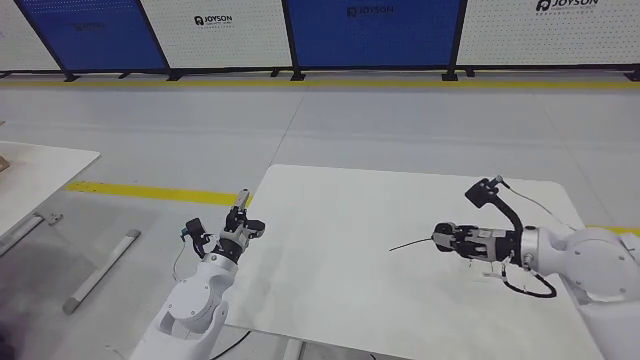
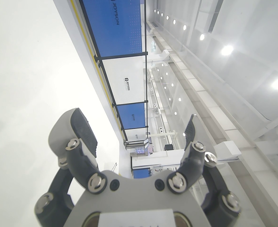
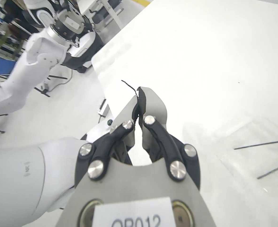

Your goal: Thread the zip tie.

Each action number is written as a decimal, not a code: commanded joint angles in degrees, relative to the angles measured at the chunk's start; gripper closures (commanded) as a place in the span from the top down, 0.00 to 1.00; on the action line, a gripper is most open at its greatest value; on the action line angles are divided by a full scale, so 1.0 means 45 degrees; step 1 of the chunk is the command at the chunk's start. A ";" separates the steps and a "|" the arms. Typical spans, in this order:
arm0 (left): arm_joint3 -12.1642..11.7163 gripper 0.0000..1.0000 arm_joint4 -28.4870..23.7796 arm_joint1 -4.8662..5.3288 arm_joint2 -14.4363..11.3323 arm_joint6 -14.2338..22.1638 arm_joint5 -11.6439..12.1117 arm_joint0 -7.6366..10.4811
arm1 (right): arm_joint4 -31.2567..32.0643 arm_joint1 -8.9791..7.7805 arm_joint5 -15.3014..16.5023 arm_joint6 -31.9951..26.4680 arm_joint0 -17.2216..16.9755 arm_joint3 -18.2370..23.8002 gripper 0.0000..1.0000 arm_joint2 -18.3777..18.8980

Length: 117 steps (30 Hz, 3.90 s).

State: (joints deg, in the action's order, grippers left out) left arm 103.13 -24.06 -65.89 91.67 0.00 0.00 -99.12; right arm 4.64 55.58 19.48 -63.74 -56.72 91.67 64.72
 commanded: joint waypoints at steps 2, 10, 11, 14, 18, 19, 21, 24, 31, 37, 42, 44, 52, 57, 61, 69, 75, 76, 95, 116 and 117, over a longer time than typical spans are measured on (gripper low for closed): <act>0.0000 1.00 0.0000 0.0000 0.0000 0.0000 0.0000 0.0000 | 0.0073 0.0000 0.0000 -0.0021 -0.0007 0.0012 0.00 0.0016; 0.0423 1.00 -0.0912 0.0015 0.0240 0.0496 -0.1389 0.0199 | 0.0073 0.0000 0.0000 -0.0021 -0.0007 0.0012 0.00 0.0016; 0.0683 1.00 -0.0838 0.0044 0.0352 0.0679 -0.1805 0.0225 | 0.0073 0.0000 0.0000 -0.0021 -0.0007 0.0012 0.00 0.0016; 0.1682 1.00 -0.0806 0.0131 0.0636 0.1225 -0.3639 0.0289 | 0.0073 0.0000 0.0000 -0.0021 -0.0007 0.0012 0.00 0.0016; 0.1867 1.00 -0.0291 0.0238 -0.0021 0.1362 -0.4329 0.0515 | 0.0073 0.0000 0.0000 -0.0021 -0.0007 0.0012 0.00 0.0016; 0.1905 1.00 0.0138 0.0309 -0.0278 0.1240 -0.4329 0.0749 | 0.0073 0.0000 0.0000 -0.0021 -0.0007 0.0012 0.00 0.0016; 0.1802 1.00 0.0615 0.0373 -0.0799 0.1025 -0.4329 0.0972 | 0.0073 0.0000 0.0000 -0.0021 -0.0007 0.0012 0.00 0.0016; 0.1551 1.00 0.1076 0.0515 -0.1417 0.1174 -0.4329 0.1159 | 0.0073 0.0000 0.0000 -0.0021 -0.0007 0.0012 0.00 0.0016; 0.1253 1.00 0.1202 0.0592 -0.1849 0.0874 -0.4329 0.1402 | 0.0073 0.0000 0.0000 -0.0021 -0.0007 0.0012 0.00 0.0016; 0.1253 1.00 0.1202 0.0592 -0.1849 0.0874 -0.4329 0.1402 | 0.0073 0.0000 0.0000 -0.0021 -0.0007 0.0012 0.00 0.0016; 0.1009 1.00 0.0280 0.0653 -0.2023 0.1736 -0.4329 0.1219 | 0.0624 -0.0005 -0.0097 0.0042 0.0050 0.0179 0.00 -0.0093; 0.1002 1.00 -0.0220 0.0767 -0.2220 0.2123 -0.4329 0.1184 | 0.1356 -0.0001 -0.0055 0.0044 0.0297 0.0387 0.00 -0.0236; 0.0698 1.00 -0.2404 0.1556 -0.3753 0.1506 -0.4329 0.1938 | 0.4570 -0.0003 0.0000 0.0349 0.1420 0.1432 0.00 -0.1527; 0.0824 1.00 -0.5692 0.2176 -0.5102 -0.0843 -0.4329 0.3170 | 0.5633 -0.0133 0.0000 0.1275 0.2161 0.1926 0.00 -0.3178; 0.0804 1.00 -0.5997 0.2271 -0.5295 -0.1141 -0.4329 0.3372 | 0.5547 -0.0197 0.0000 0.1832 0.2461 0.1576 0.00 -0.3672; 0.0700 1.00 -0.5943 0.2269 -0.5466 -0.0913 -0.4329 0.3299 | 0.5582 -0.0196 -0.0012 0.1885 0.2430 0.1580 0.00 -0.3678; 0.0628 1.00 -0.6982 0.2350 -0.5939 -0.1079 -0.4329 0.3570 | 0.7047 -0.0199 0.0000 0.2321 0.2607 0.2244 0.00 -0.4276; 0.0645 1.00 -0.7348 0.2356 -0.6027 -0.1229 -0.4329 0.3661 | 0.7243 -0.0207 0.0000 0.2428 0.2699 0.2324 0.00 -0.4407; 0.0383 1.00 -1.0682 0.2639 -0.7714 -0.2484 -0.4329 0.5326 | 0.8312 -0.0473 0.0000 0.3297 0.4029 0.2484 0.00 -0.6589; 0.0043 1.00 -1.4535 0.3036 -0.9243 -0.2676 -0.4231 0.6896 | 1.0014 -0.0449 0.0000 0.3739 0.4373 0.3315 0.00 -0.7460; 0.0026 1.00 -1.4555 0.3019 -0.9225 -0.2552 -0.4120 0.6841 | 1.0014 -0.0449 0.0000 0.3739 0.4373 0.3315 0.00 -0.7460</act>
State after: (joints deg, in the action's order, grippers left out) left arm 103.29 -89.41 -52.23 50.09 -12.14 -19.16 -68.08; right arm 49.70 53.56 19.48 -46.91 -37.04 106.58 31.16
